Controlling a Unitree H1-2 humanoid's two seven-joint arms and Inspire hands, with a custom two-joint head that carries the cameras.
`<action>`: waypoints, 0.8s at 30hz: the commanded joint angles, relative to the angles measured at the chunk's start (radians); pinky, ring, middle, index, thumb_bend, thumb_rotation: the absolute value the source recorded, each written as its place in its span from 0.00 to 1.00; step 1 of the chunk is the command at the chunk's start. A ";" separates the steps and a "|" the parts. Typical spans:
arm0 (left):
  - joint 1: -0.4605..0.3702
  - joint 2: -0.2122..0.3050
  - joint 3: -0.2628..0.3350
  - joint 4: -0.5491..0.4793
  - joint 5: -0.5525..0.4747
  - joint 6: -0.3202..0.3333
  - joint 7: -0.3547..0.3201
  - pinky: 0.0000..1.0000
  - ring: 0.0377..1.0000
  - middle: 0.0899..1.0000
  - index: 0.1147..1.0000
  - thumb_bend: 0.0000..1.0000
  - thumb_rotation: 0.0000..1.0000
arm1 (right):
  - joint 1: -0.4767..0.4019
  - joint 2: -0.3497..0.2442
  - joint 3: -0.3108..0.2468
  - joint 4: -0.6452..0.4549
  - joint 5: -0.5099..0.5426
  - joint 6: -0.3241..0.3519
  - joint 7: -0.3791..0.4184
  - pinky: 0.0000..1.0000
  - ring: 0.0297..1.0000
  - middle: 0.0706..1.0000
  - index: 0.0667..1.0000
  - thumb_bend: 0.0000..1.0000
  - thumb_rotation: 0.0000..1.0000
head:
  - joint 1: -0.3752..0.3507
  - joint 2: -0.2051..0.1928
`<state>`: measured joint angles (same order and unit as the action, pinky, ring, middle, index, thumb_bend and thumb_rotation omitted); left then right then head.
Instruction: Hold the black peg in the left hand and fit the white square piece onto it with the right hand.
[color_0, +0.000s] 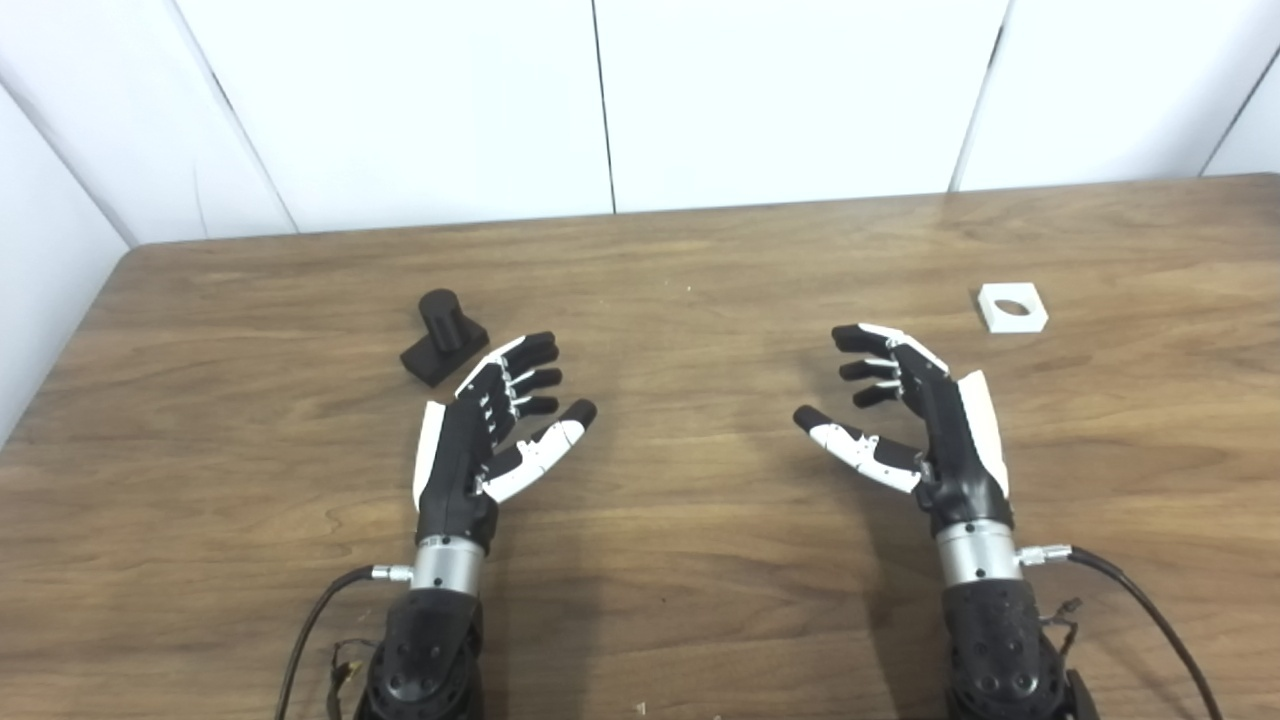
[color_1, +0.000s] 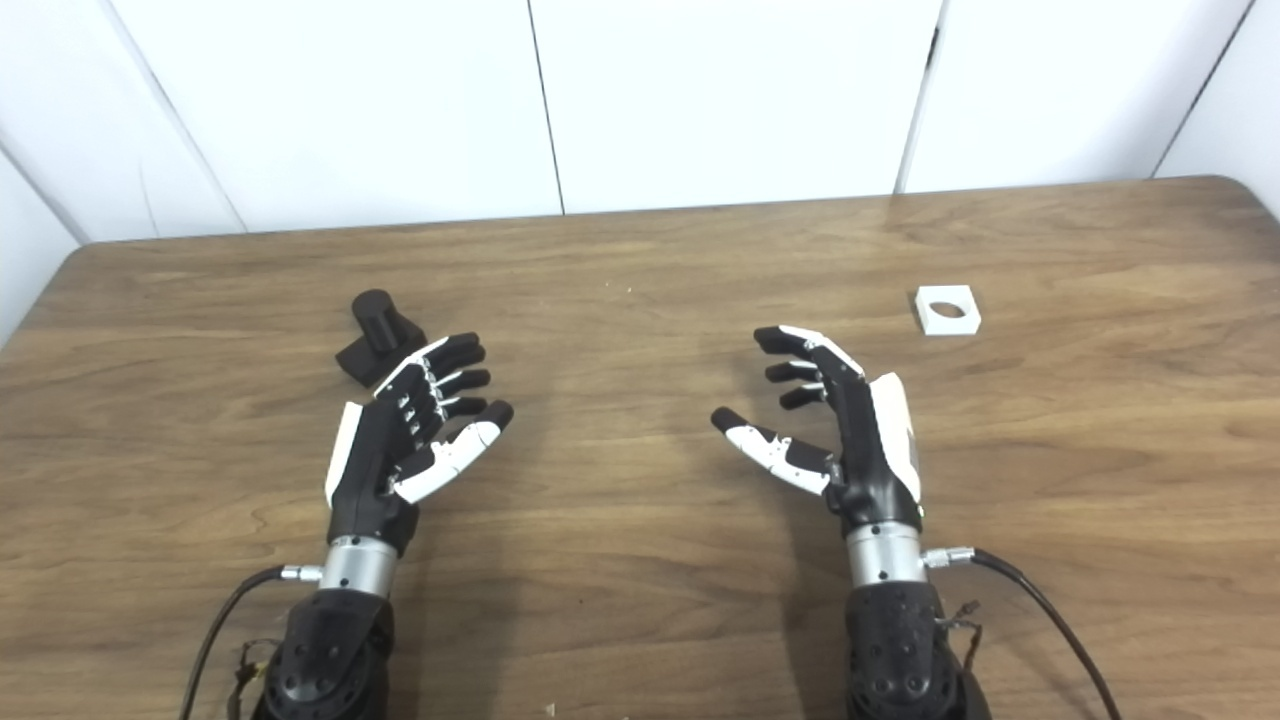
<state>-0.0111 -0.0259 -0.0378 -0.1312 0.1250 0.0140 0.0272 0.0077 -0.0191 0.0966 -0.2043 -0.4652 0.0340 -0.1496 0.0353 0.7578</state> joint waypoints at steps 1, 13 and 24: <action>-0.028 0.005 -0.002 -0.027 -0.003 -0.025 -0.002 0.66 0.74 0.77 0.72 0.66 0.21 | -0.026 0.007 -0.003 -0.032 0.002 -0.015 -0.007 0.55 0.66 0.71 0.69 0.61 0.24 | 0.002 0.000; -0.019 -0.054 -0.046 0.026 0.036 -0.065 0.036 0.67 0.75 0.77 0.72 0.66 0.21 | -0.007 -0.022 -0.065 -0.025 0.124 -0.037 0.010 0.56 0.67 0.72 0.70 0.58 0.12 | 0.338 -0.091; -0.017 -0.055 -0.042 0.011 0.059 -0.055 0.055 0.66 0.76 0.77 0.69 0.65 0.19 | 0.001 -0.017 -0.068 -0.091 0.132 0.042 0.036 0.54 0.66 0.74 0.71 0.54 0.00 | 0.320 -0.085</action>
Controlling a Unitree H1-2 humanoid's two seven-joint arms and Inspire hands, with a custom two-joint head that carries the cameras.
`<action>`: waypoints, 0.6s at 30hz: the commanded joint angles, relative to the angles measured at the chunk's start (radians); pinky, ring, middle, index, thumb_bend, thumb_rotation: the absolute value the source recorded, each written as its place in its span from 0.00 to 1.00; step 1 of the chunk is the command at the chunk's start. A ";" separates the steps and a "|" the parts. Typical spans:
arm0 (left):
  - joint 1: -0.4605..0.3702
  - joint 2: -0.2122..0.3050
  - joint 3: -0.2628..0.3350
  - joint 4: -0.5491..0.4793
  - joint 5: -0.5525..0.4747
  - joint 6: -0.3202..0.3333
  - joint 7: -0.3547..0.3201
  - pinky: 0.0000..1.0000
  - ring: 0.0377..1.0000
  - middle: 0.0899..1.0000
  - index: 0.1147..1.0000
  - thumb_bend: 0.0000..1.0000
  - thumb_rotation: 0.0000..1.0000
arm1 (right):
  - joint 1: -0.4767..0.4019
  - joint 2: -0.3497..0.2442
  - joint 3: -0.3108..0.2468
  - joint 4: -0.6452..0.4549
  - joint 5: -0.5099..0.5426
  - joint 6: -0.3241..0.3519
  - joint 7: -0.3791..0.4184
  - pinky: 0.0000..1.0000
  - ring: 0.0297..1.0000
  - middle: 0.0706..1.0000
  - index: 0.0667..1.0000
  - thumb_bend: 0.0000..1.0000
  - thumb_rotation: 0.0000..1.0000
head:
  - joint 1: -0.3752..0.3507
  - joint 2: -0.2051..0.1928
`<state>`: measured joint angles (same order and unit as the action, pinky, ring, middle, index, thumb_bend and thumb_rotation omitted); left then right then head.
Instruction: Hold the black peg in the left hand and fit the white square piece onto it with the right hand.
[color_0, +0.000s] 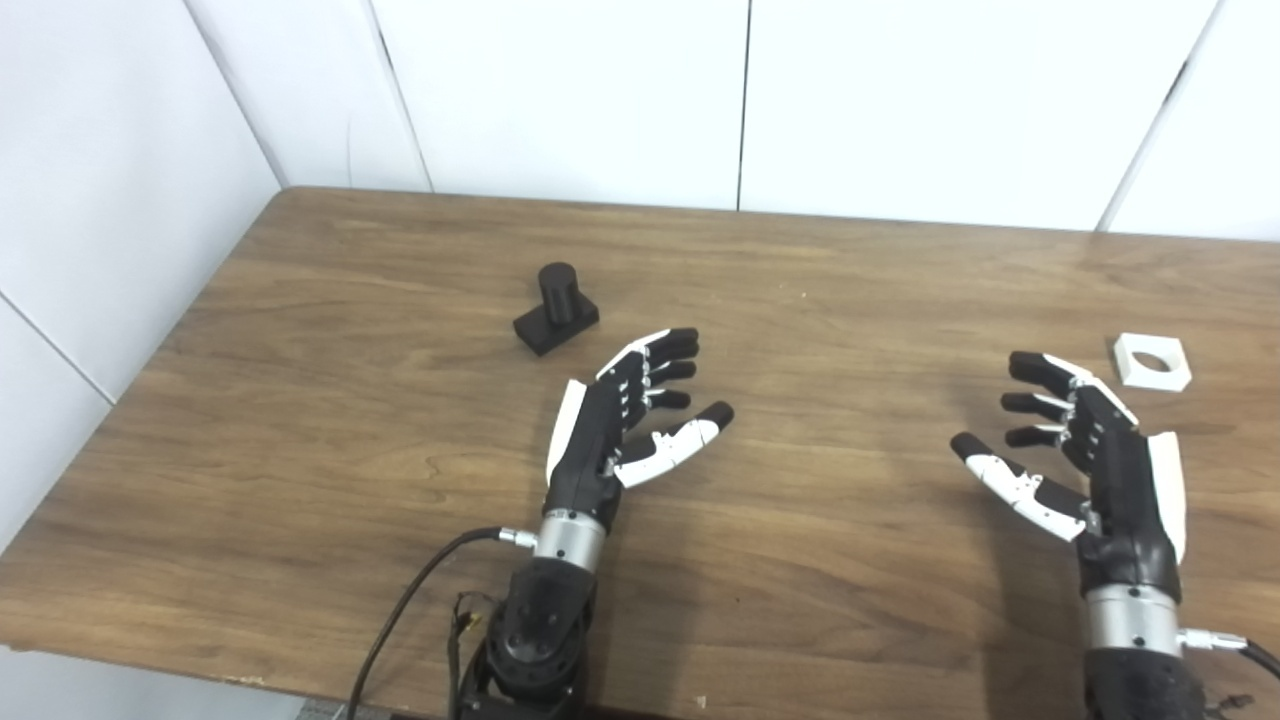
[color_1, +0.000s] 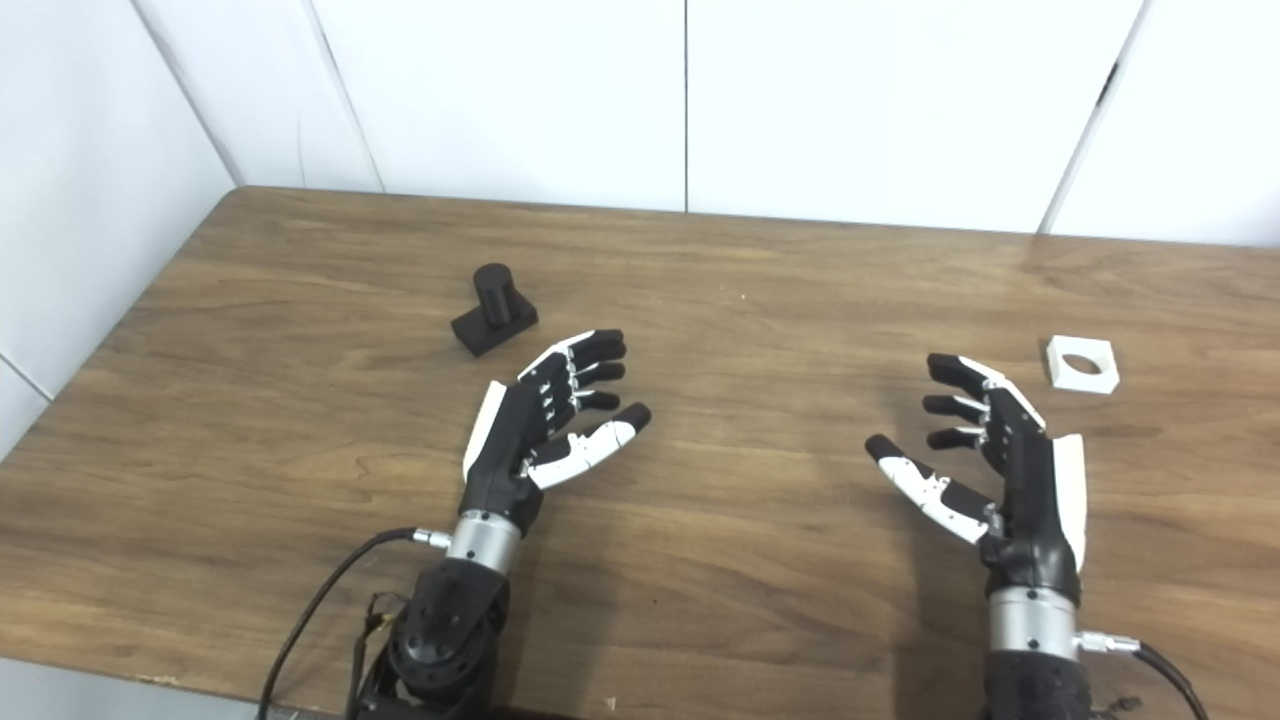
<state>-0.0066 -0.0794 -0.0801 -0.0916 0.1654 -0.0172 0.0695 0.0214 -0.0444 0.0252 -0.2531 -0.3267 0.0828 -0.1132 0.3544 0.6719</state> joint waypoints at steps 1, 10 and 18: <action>-0.021 -0.002 0.002 -0.032 0.022 -0.021 0.018 0.66 0.76 0.77 0.68 0.66 0.18 | -0.012 0.008 0.003 -0.042 -0.007 -0.008 -0.001 0.54 0.66 0.73 0.71 0.54 0.00 | 0.000 0.002; -0.035 0.034 -0.005 -0.107 0.183 0.054 0.041 0.67 0.78 0.79 0.67 0.69 0.22 | -0.012 0.000 0.003 -0.047 -0.019 -0.005 0.003 0.54 0.65 0.72 0.69 0.56 0.02 | 0.001 0.004; -0.096 0.096 0.003 -0.155 0.265 0.161 0.020 0.68 0.79 0.79 0.65 0.68 0.19 | -0.017 -0.004 0.000 -0.052 -0.015 0.006 0.010 0.53 0.64 0.72 0.69 0.57 0.01 | 0.003 0.002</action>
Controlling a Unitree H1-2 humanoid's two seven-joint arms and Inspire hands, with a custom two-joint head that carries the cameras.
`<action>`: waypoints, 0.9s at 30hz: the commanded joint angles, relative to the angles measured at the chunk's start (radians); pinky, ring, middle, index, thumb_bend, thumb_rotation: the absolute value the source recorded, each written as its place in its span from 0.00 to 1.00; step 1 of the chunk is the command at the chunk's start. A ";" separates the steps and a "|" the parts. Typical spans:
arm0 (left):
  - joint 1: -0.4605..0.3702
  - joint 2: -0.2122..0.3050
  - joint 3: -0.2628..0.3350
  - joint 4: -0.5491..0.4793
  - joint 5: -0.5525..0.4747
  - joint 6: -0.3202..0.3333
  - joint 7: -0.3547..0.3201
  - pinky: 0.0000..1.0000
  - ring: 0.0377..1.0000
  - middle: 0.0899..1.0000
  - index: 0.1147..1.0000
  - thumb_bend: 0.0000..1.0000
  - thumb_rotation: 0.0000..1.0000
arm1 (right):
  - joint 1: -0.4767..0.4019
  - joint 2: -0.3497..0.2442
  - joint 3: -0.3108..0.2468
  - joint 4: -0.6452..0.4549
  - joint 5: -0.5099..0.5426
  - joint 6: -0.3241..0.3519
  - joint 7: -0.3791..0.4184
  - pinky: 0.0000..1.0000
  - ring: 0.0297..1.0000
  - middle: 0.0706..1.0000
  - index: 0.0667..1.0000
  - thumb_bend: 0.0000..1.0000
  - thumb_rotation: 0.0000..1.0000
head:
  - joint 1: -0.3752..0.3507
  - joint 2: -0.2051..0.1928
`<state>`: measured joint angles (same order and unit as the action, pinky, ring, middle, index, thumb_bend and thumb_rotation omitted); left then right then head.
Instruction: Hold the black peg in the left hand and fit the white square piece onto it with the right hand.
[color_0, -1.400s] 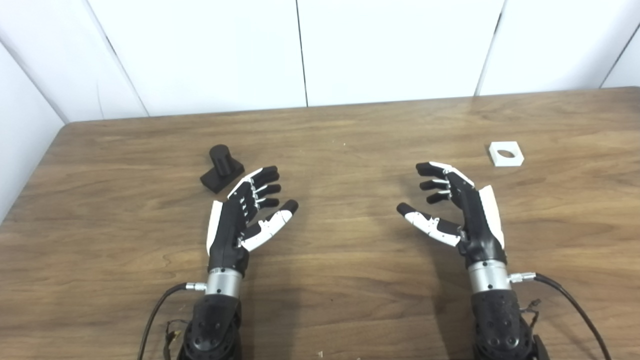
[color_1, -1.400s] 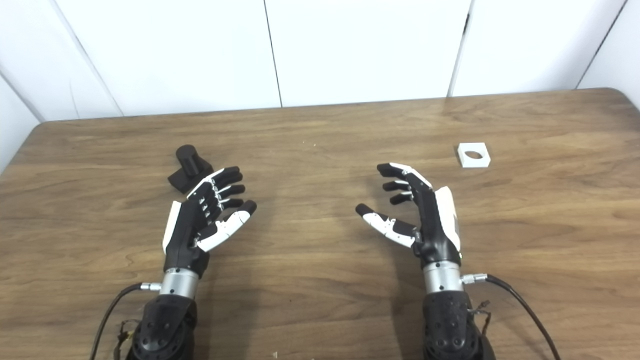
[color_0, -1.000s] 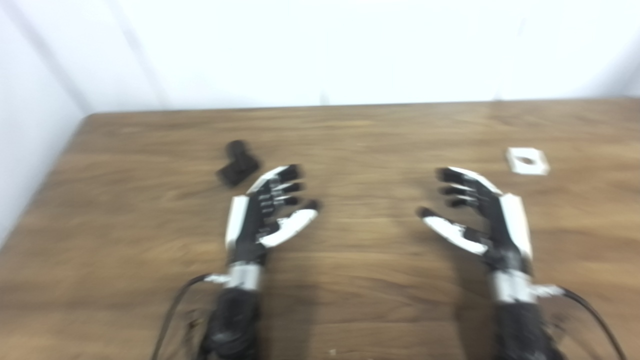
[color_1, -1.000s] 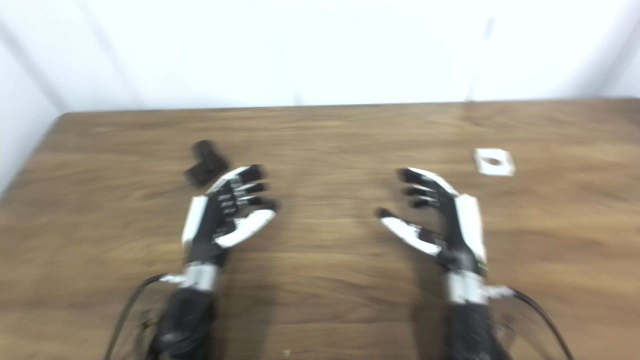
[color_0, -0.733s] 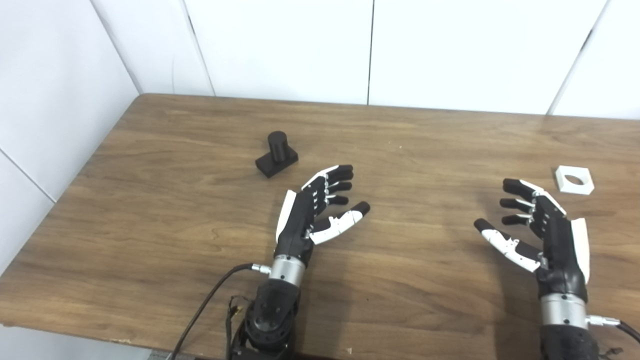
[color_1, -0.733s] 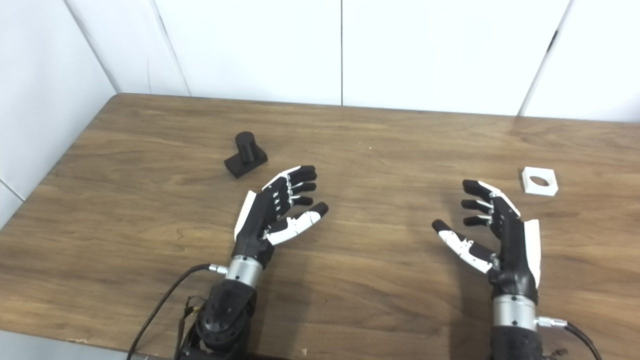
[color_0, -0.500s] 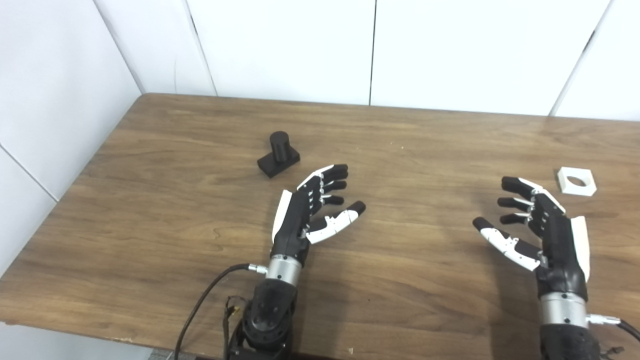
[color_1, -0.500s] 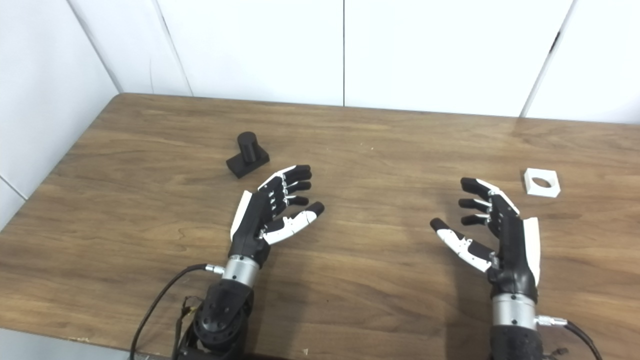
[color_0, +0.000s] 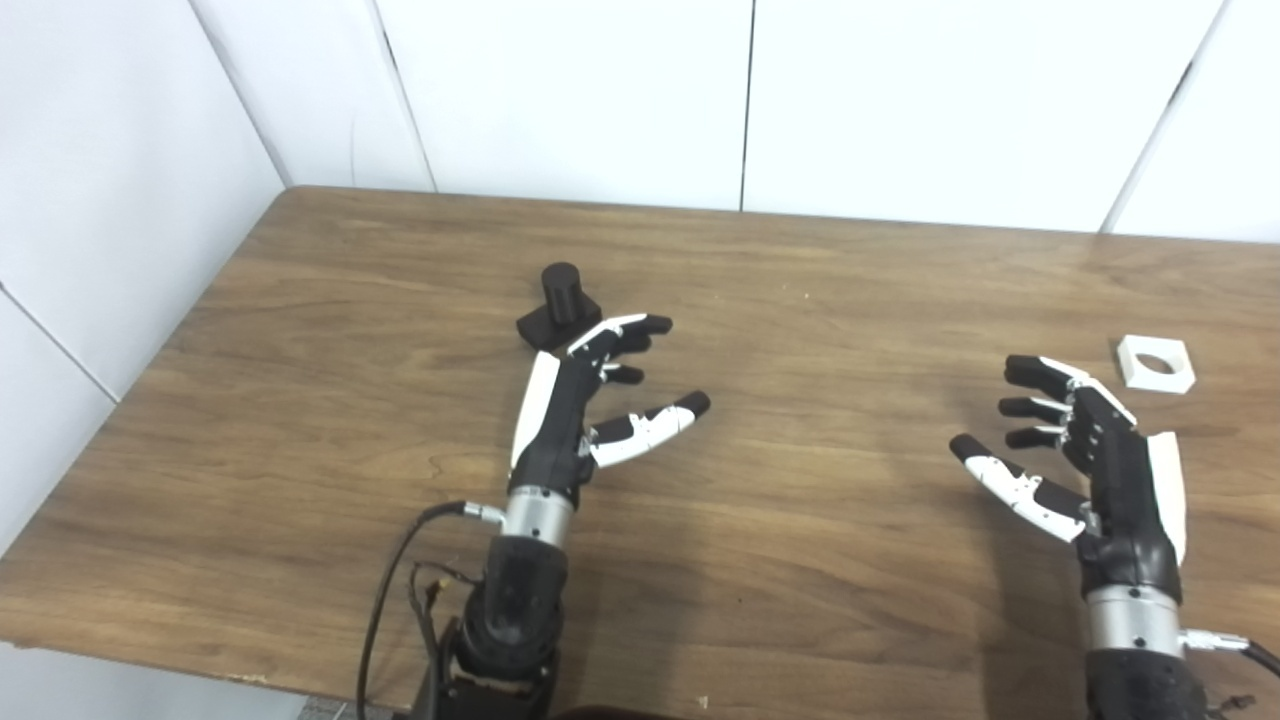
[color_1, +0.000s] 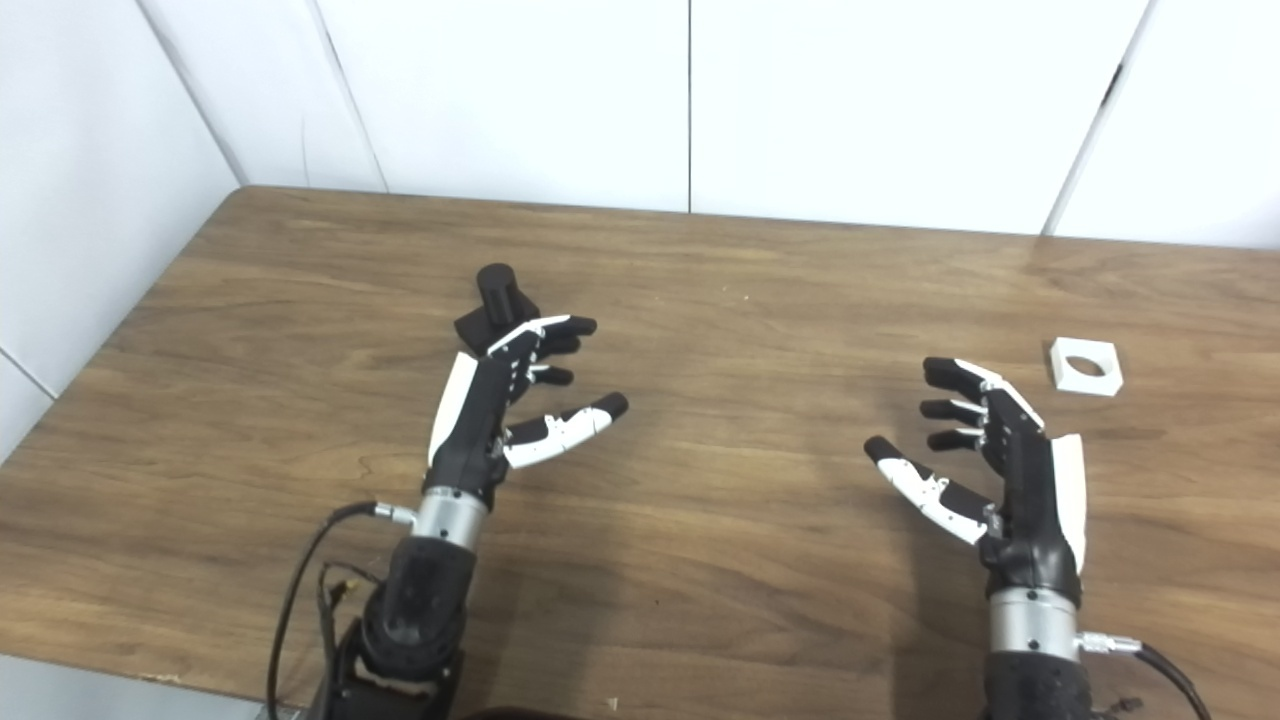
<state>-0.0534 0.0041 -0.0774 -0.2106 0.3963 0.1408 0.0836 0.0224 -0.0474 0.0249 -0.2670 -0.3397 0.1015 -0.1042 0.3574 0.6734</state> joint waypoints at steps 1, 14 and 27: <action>-0.060 0.025 0.001 -0.035 0.051 0.009 0.006 0.68 0.78 0.79 0.65 0.69 0.18 | -0.018 -0.001 0.000 -0.039 -0.001 -0.009 0.003 0.52 0.64 0.72 0.69 0.57 0.01 | -0.001 0.000; -0.163 0.126 0.039 -0.009 0.214 0.041 0.051 0.73 0.87 0.86 0.66 0.73 0.21 | -0.017 -0.004 -0.005 -0.042 -0.007 -0.006 0.010 0.53 0.64 0.72 0.69 0.57 0.02 | -0.004 0.002; -0.269 0.217 0.080 0.058 0.345 0.107 0.089 0.86 0.99 0.96 0.69 0.76 0.26 | -0.009 0.003 0.003 -0.044 -0.016 -0.006 0.007 0.52 0.65 0.72 0.68 0.57 0.00 | -0.023 0.002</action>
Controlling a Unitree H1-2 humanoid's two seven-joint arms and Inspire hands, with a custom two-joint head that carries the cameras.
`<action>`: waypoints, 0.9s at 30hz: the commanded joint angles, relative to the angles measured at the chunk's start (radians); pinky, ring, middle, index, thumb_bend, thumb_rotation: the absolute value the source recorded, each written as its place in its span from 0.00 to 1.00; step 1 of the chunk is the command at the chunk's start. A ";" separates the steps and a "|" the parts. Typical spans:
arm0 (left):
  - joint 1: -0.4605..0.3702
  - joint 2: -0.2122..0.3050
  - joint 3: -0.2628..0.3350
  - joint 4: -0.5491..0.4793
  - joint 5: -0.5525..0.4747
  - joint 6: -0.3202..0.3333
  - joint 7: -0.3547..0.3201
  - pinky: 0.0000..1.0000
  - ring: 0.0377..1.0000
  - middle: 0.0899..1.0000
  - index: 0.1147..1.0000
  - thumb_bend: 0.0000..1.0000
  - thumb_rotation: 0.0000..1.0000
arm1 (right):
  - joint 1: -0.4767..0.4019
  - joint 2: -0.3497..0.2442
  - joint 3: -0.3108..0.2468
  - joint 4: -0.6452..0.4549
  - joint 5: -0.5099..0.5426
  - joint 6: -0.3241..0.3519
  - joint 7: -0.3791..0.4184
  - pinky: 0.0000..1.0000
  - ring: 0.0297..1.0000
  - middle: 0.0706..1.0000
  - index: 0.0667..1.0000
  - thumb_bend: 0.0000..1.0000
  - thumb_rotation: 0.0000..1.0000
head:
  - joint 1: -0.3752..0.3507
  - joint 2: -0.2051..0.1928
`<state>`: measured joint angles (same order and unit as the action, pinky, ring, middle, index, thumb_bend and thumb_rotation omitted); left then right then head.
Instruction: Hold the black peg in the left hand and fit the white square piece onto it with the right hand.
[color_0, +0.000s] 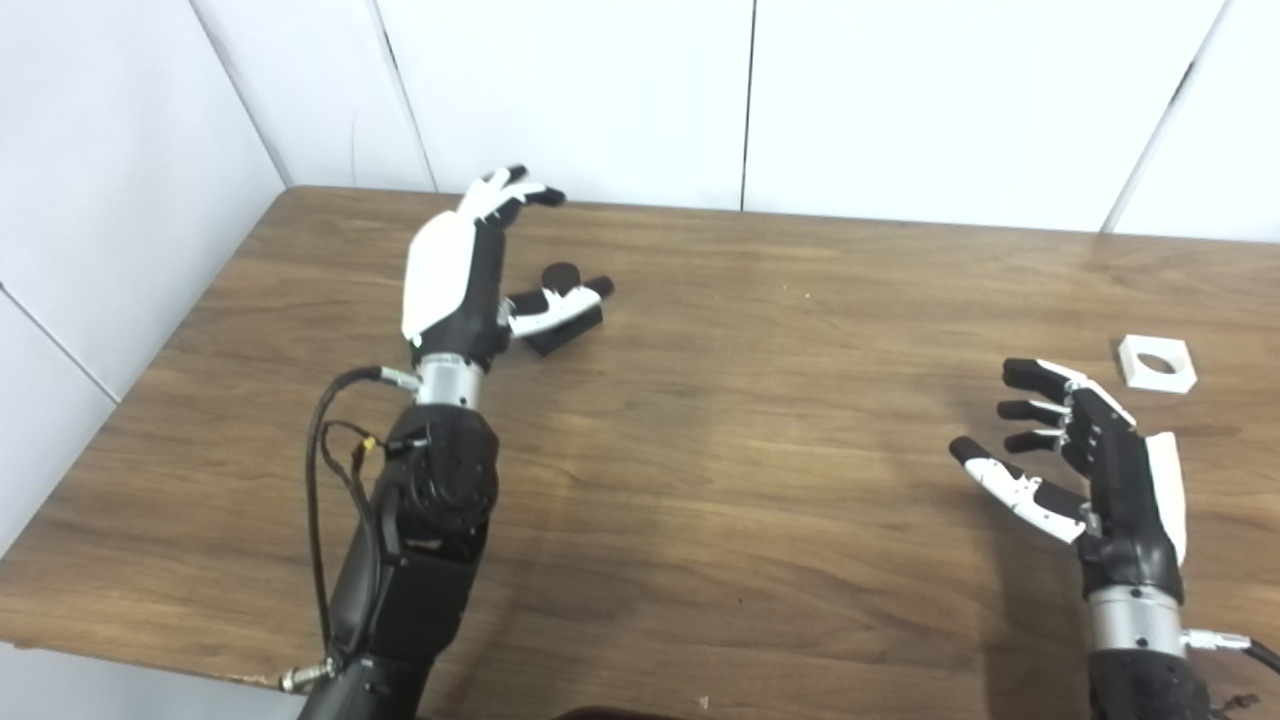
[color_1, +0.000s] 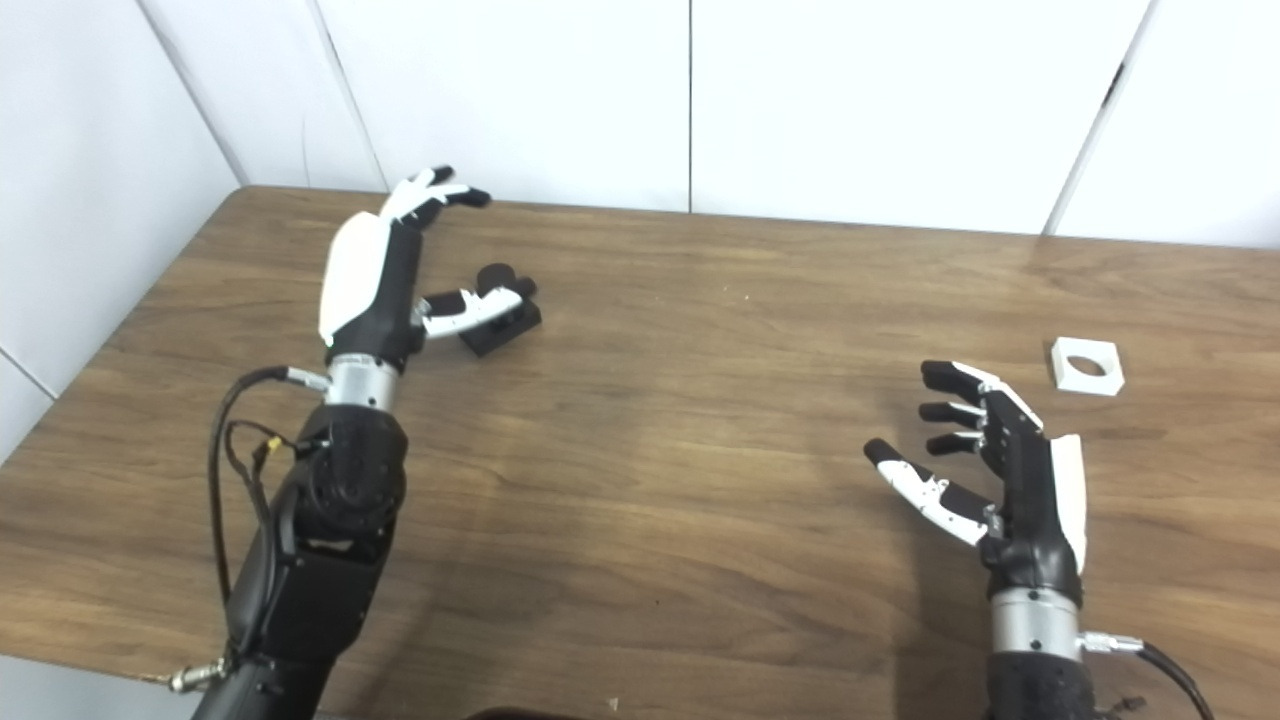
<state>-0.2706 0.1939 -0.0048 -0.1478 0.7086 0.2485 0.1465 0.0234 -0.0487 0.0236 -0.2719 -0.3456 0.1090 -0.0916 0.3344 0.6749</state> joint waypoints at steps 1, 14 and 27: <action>-0.058 0.032 0.008 0.001 0.043 0.007 0.031 0.86 0.99 0.97 0.69 0.76 0.27 | -0.008 0.005 0.004 -0.043 -0.010 -0.011 -0.005 0.53 0.65 0.72 0.68 0.57 0.00 | 0.001 0.001; -0.125 0.114 -0.028 0.072 0.203 0.181 -0.038 1.00 1.00 1.00 0.74 0.89 0.44 | -0.005 0.006 -0.008 -0.060 -0.008 0.011 -0.004 0.52 0.65 0.72 0.69 0.57 0.00 | 0.000 0.004; -0.126 0.116 -0.033 0.136 0.245 0.220 -0.147 1.00 1.00 1.00 0.72 1.00 0.46 | -0.001 0.002 -0.002 -0.066 -0.012 0.016 -0.002 0.52 0.65 0.72 0.69 0.57 0.01 | -0.009 0.013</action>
<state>-0.3511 0.2916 -0.0449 -0.0055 0.9280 0.4657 -0.0102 0.0285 -0.0494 0.0192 -0.3017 -0.3548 0.1416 -0.0912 0.3252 0.6872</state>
